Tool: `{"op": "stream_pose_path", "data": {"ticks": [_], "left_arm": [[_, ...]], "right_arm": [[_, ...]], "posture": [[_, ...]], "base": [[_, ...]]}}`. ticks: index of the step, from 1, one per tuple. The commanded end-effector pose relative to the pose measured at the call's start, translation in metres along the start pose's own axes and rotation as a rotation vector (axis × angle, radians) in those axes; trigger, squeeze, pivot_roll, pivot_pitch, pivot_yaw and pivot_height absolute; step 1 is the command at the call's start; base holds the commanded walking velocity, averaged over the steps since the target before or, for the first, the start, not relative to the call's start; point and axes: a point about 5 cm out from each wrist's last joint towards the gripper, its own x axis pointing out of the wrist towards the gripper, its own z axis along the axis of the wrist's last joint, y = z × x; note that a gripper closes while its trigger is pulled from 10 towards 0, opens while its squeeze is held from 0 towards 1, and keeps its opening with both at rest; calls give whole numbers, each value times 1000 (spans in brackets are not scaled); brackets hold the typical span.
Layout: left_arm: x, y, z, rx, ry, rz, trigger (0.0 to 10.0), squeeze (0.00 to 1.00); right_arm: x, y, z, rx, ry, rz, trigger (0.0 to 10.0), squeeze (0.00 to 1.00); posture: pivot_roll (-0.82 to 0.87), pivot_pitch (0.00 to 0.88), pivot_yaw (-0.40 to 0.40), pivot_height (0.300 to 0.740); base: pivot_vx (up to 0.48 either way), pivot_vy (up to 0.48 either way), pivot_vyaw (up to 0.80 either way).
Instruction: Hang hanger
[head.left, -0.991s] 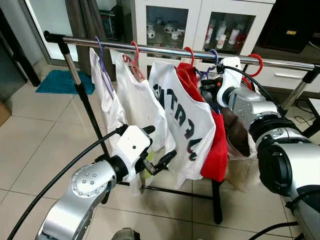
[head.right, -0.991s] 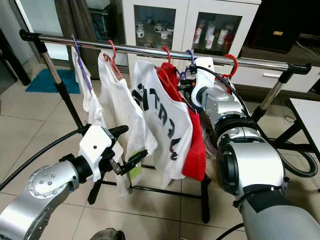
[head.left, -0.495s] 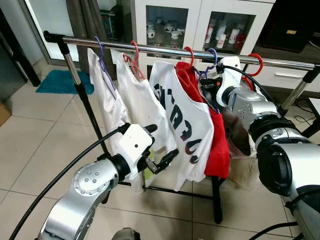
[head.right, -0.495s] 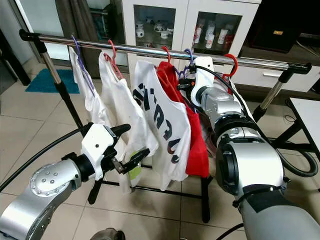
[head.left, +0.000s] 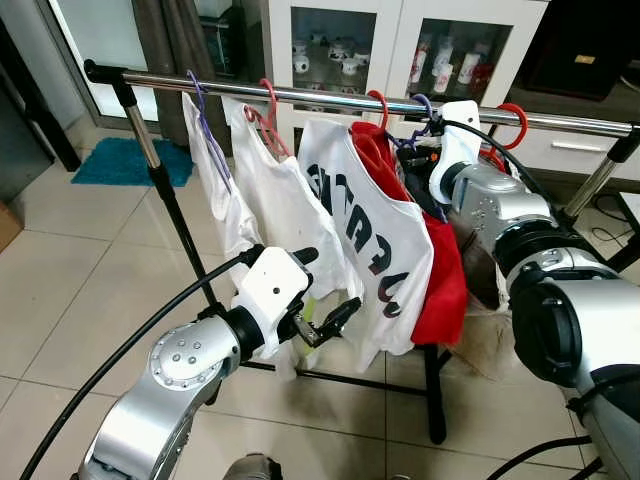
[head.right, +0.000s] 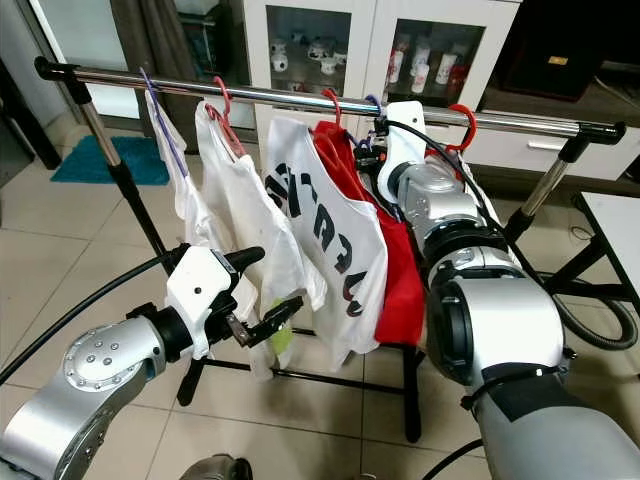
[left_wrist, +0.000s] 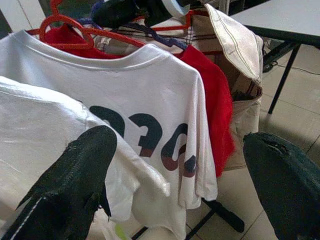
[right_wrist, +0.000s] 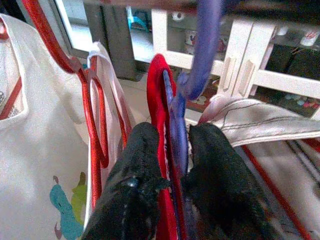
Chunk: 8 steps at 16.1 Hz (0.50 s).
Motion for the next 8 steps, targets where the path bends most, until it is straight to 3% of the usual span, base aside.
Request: {"op": "stream_pose_path", "data": {"ticks": [1, 2, 3, 4, 5, 6, 7, 8], "left_arm": [[0, -3, 0, -3, 7, -10, 10000, 1000], [0, -3, 0, -3, 7, -10, 10000, 1000], [0, -3, 0, -2, 8, -12, 10000, 1000], [0, -3, 0, -2, 9, -13, 10000, 1000], [0, -3, 0, -2, 9, -13, 10000, 1000], [0, -3, 0, -2, 10, -14, 10000, 1000], [0, -3, 0, -1, 11, -15, 10000, 1000], [0, -3, -1, -1, 12, -15, 10000, 1000]], "right_arm": [[1, 1, 3, 1, -13, -5, 10000, 376], [1, 1, 3, 1, -12, -5, 10000, 376], [1, 2, 2, 2, -11, -3, 10000, 0], [1, 2, 2, 1, -9, -12, 10000, 0], [1, 2, 2, 5, -7, -20, 8824, 0], [1, 1, 1, 18, -7, -34, 4078, 0], [1, 0, 1, 46, -11, -43, 0, 0], [1, 0, 1, 54, -13, -44, 0, 0]], "posture": [[165, 96, -9, 740], [165, 96, -8, 740], [165, 98, -7, 740], [166, 99, -7, 740], [166, 99, -6, 740], [168, 103, -6, 740], [170, 104, -7, 740], [170, 105, -7, 740]], "base": [[0, 0, 0], [0, 0, 0], [0, 0, 0], [0, 0, 0], [0, 0, 0], [0, 0, 0], [0, 0, 0], [0, 0, 0]]}}
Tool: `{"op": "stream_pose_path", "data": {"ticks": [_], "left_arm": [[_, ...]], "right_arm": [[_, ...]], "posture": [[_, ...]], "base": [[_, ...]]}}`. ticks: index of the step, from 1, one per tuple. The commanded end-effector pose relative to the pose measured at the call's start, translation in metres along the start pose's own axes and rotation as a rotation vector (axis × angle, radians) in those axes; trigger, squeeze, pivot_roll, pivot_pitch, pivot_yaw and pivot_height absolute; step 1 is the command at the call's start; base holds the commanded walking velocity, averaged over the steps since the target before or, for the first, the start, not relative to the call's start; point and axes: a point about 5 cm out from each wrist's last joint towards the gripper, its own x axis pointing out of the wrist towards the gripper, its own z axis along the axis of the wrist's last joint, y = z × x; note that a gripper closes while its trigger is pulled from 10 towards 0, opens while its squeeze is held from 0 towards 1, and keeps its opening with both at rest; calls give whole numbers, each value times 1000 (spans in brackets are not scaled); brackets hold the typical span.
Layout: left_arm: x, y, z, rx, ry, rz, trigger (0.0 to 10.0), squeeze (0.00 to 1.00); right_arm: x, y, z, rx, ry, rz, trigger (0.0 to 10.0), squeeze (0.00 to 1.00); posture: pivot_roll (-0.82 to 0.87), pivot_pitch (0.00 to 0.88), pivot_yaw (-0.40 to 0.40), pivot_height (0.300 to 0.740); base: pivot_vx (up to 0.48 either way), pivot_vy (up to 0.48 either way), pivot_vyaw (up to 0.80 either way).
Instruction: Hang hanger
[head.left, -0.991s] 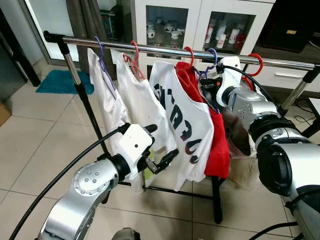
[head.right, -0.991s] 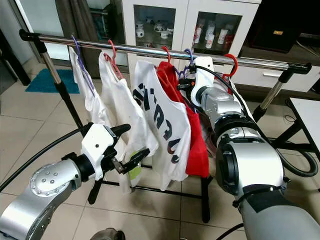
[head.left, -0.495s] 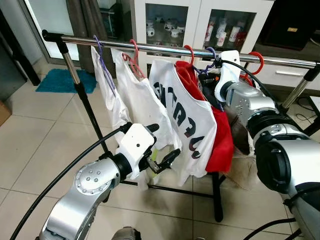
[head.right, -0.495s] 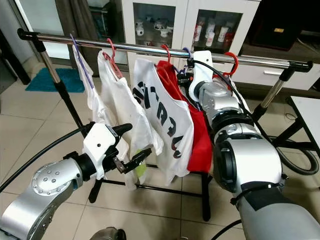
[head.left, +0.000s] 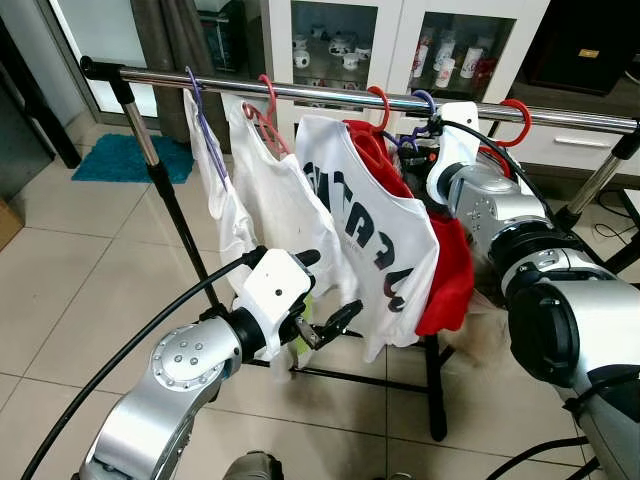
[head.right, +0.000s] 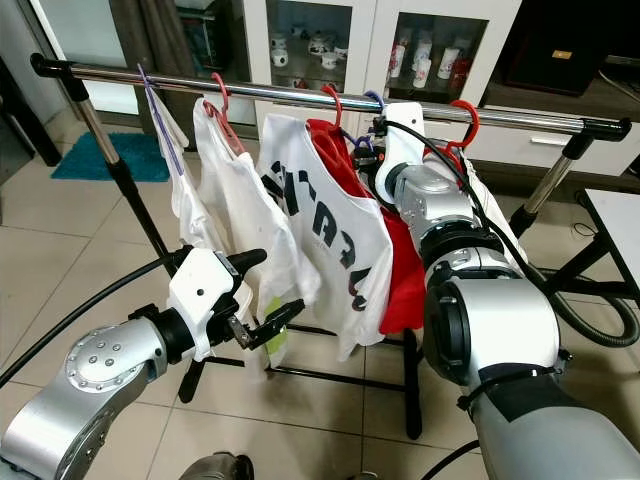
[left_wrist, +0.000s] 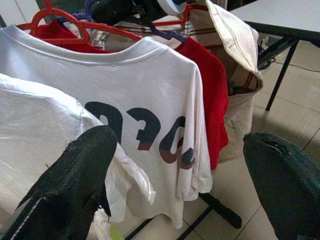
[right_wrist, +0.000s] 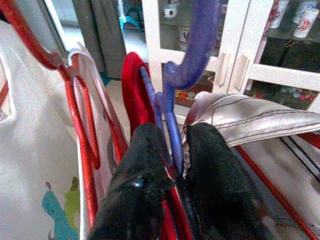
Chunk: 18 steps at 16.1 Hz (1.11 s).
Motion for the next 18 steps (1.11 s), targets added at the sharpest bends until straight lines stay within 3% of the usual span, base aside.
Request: {"op": "stream_pose_path", "data": {"ticks": [1, 8, 12, 15, 16, 17, 18], "left_arm": [[-1, -1, 0, -1, 7, -6, 10000, 1000], [1, -1, 0, 4, 2, -14, 10000, 1000], [2, 0, 0, 9, -5, -9, 10000, 1000], [8, 6, -4, 8, -42, 128, 10000, 1000], [9, 6, -7, 8, -23, 162, 10000, 890], [9, 4, -11, -31, 14, 145, 10000, 478], [10, 3, -15, -64, 41, 146, 10000, 145]], "right_arm": [[0, 0, 2, 20, -5, -3, 0, 0], [1, 3, 0, 12, 3, 22, 0, 0], [-2, -5, 8, 8, -28, 29, 0, 0], [-8, -17, 17, -16, -70, 49, 0, 0], [-11, -24, 16, -23, -79, 54, 0, 0], [-13, -27, 14, -23, -82, 63, 0, 0], [-15, -30, 10, -22, -84, 74, 0, 0]], "posture": [[172, 103, -7, 740], [168, 84, -8, 740], [164, 48, -7, 740], [149, 4, 2, 740], [141, 0, 11, 740], [132, 0, 15, 740], [124, 0, 20, 740]], "base": [[0, 0, 0], [0, 0, 0], [0, 0, 0], [0, 0, 0], [0, 0, 0], [0, 0, 0], [0, 0, 0]]}}
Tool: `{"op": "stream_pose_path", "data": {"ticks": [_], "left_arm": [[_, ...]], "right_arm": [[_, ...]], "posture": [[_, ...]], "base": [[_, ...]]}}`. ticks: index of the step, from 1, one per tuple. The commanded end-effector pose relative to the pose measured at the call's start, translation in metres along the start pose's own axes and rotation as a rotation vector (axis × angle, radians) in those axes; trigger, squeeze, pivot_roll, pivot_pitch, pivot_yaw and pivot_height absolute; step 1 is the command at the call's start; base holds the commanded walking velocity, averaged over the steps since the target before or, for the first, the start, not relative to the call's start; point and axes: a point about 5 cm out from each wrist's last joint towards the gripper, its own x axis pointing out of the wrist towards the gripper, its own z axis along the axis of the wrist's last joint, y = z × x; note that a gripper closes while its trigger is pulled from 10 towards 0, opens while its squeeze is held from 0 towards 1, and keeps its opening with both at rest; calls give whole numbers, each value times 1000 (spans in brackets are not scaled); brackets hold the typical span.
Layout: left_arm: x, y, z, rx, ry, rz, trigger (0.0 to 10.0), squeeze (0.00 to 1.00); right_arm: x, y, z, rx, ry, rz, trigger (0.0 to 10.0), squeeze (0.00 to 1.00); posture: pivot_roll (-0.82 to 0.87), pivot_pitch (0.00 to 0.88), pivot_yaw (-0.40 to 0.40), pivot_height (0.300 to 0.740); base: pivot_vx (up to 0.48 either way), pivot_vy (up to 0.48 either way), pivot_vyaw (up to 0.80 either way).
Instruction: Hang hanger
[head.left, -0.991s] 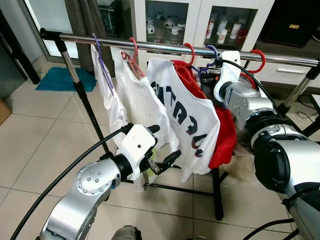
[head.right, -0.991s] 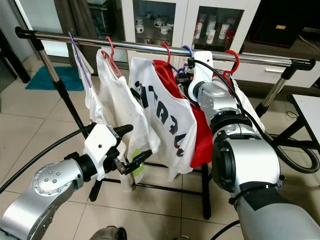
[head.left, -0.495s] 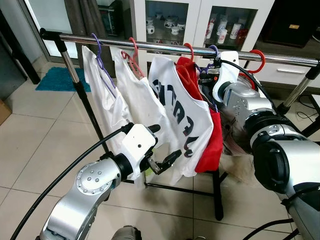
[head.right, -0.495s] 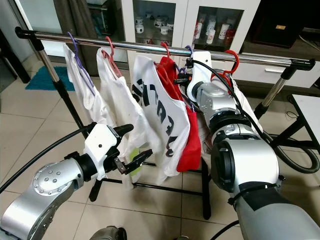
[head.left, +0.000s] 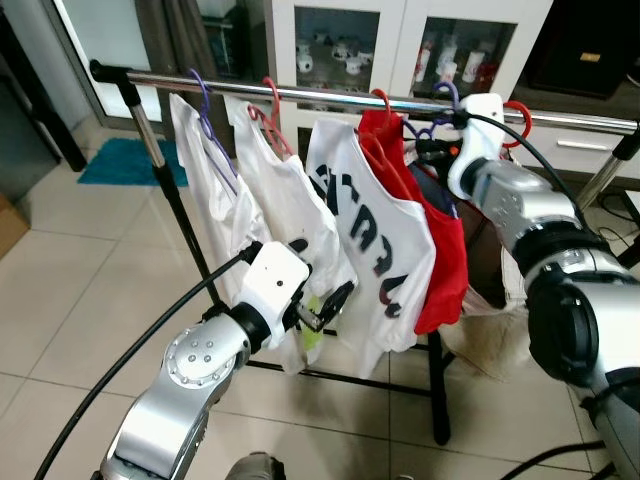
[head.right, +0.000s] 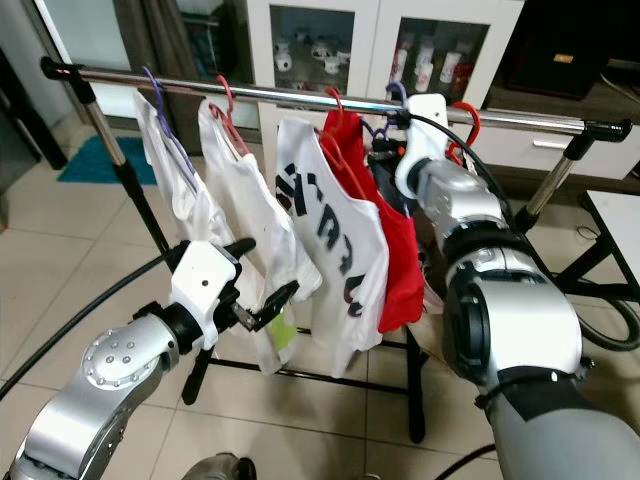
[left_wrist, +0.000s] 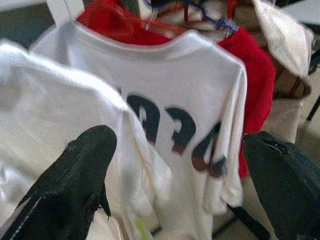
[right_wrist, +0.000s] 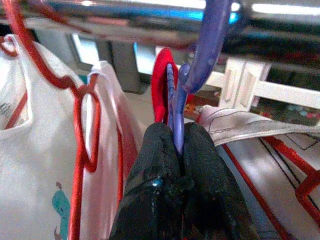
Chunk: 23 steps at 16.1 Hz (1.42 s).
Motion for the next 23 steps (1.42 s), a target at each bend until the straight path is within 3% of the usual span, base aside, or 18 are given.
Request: {"op": "stream_pose_path", "data": {"ticks": [1, 2, 3, 4, 5, 6, 8, 9, 11, 13, 14, 15, 18, 23], "left_arm": [[-1, -2, -8, -46, 41, 6, 10000, 149], [0, 0, -12, -60, 53, 28, 10000, 137], [1, 5, -14, -30, 45, 87, 10000, 0], [3, 10, -14, -18, 26, 149, 10000, 0], [4, 22, -16, 28, -21, 300, 10000, 0], [3, 27, -18, 38, -25, 346, 10000, 0], [1, 28, -24, 2, 19, 346, 10000, 0], [-2, 24, -23, 14, 7, 324, 10000, 0], [-3, 21, -25, -6, -8, 312, 10000, 0], [-4, 19, -27, -21, -17, 301, 10000, 0], [-4, 18, -27, -28, -17, 297, 10000, 0], [-5, 18, -28, -28, -15, 292, 10000, 0], [-9, 19, -30, -25, -4, 296, 10000, 0], [-8, 19, -29, -33, -7, 280, 10000, 0]], "right_arm": [[-7, -8, -2, -25, -34, 22, 0, 0], [-12, -9, -11, -33, -30, 22, 0, 0], [-20, -11, -20, -37, -28, 7, 0, 0], [-27, -11, -25, -43, -27, -3, 0, 0], [-50, -6, -41, -52, -26, -24, 0, 0], [-60, -5, -47, -49, -25, -36, 0, 0], [-85, -1, -61, -33, -15, -76, 0, 0], [-109, 9, -78, -42, 42, -107, 0, 0], [-126, 23, -91, -62, 55, -113, 0, 0], [-137, 27, -103, -51, 67, -156, 2235, 0], [-140, 28, -108, -45, 81, -179, 8157, 0], [-145, 32, -117, -43, 104, -215, 10000, 0], [-150, 51, -131, 7, 141, -211, 10000, 0], [-151, 57, -128, 12, 122, -203, 10000, 0]], "posture": [[106, 0, 28, 740], [97, 0, 32, 740], [82, 0, 38, 740], [77, 0, 41, 740], [63, 0, 47, 740], [62, 0, 48, 740], [56, 0, 51, 740], [53, 0, 41, 740], [52, 0, 23, 740], [63, 0, 8, 740], [63, 0, 7, 740], [70, 0, 4, 740], [75, 0, 1, 740], [70, 0, -3, 740]], "base": [[0, 0, 0], [0, 0, 0], [0, 0, 0], [0, 0, 0], [0, 0, 0], [0, 0, 0], [0, 0, 0], [0, 0, 0], [0, 0, 0], [0, 0, 0], [0, 0, 0], [0, 0, 0], [-80, 0, 0], [-256, 0, 0]]}}
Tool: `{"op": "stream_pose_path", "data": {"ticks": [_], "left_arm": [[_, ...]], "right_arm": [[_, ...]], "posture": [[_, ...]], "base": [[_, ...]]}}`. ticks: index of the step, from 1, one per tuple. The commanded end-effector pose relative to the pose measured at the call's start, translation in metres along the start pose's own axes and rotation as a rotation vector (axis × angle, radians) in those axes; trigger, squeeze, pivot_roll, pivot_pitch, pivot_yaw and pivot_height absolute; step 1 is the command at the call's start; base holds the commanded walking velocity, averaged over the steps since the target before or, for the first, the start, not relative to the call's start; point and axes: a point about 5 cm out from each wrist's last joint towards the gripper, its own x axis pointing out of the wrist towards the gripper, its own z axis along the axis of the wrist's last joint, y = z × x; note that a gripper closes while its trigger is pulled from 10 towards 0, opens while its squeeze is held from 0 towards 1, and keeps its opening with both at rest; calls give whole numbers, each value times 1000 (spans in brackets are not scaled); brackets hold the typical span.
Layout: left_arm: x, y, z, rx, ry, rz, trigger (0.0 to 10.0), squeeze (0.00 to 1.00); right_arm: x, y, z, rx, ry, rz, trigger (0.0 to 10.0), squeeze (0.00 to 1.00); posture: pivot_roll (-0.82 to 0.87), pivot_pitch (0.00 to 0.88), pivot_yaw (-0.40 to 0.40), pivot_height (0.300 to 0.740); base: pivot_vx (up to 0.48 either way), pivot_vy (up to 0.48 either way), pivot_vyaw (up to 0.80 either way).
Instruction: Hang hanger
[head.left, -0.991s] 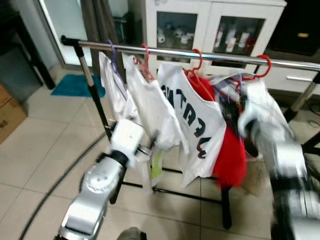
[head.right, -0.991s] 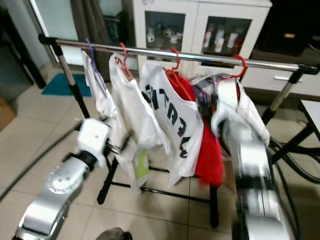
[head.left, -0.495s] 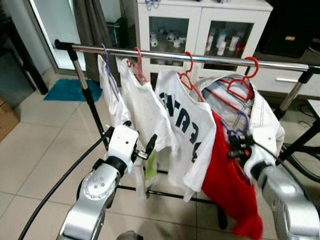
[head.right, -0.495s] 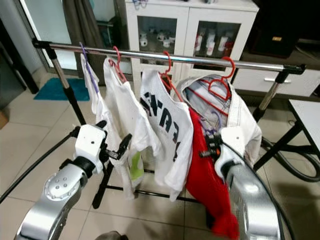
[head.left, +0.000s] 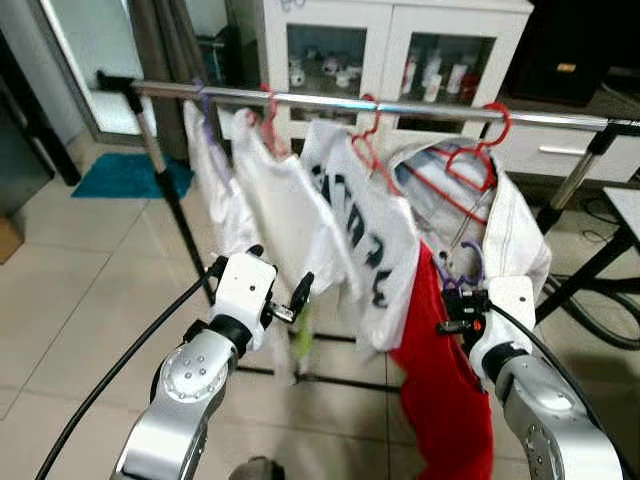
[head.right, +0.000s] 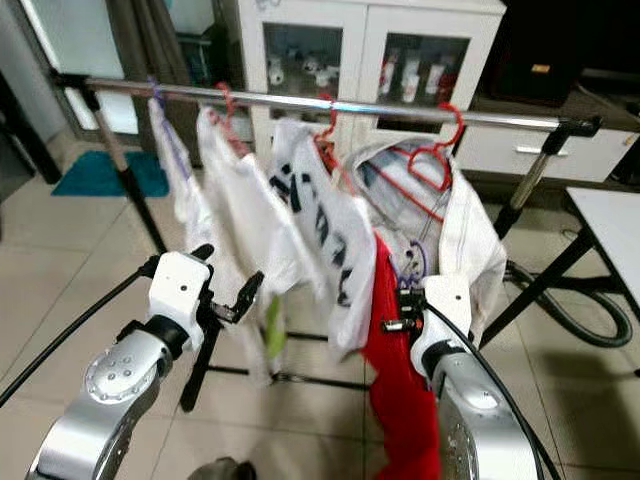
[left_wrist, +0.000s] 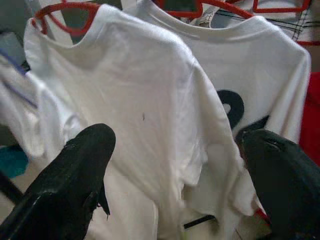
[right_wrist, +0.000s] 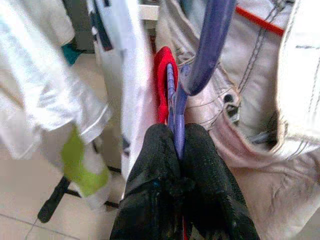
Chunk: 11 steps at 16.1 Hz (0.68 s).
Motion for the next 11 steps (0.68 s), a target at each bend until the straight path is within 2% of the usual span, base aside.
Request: {"op": "stream_pose_path", "data": {"ticks": [1, 8, 11], "left_arm": [[-2, 2, 1, 0, -3, -2, 10000, 0], [2, 4, 3, 10, -4, -3, 10000, 0], [4, 4, 2, 3, 8, 14, 10000, 0]], "right_arm": [[-2, 1, 4, -15, -23, 1, 10000, 0], [-2, 2, 9, -22, -42, 10, 10000, 0], [-4, 6, 9, -16, -51, 35, 10000, 0]], "posture": [[70, 0, -3, 740], [65, 3, 12, 740], [60, 8, 21, 740]], "base": [[-270, 0, 0], [-333, 0, 0], [0, 0, 0]]}}
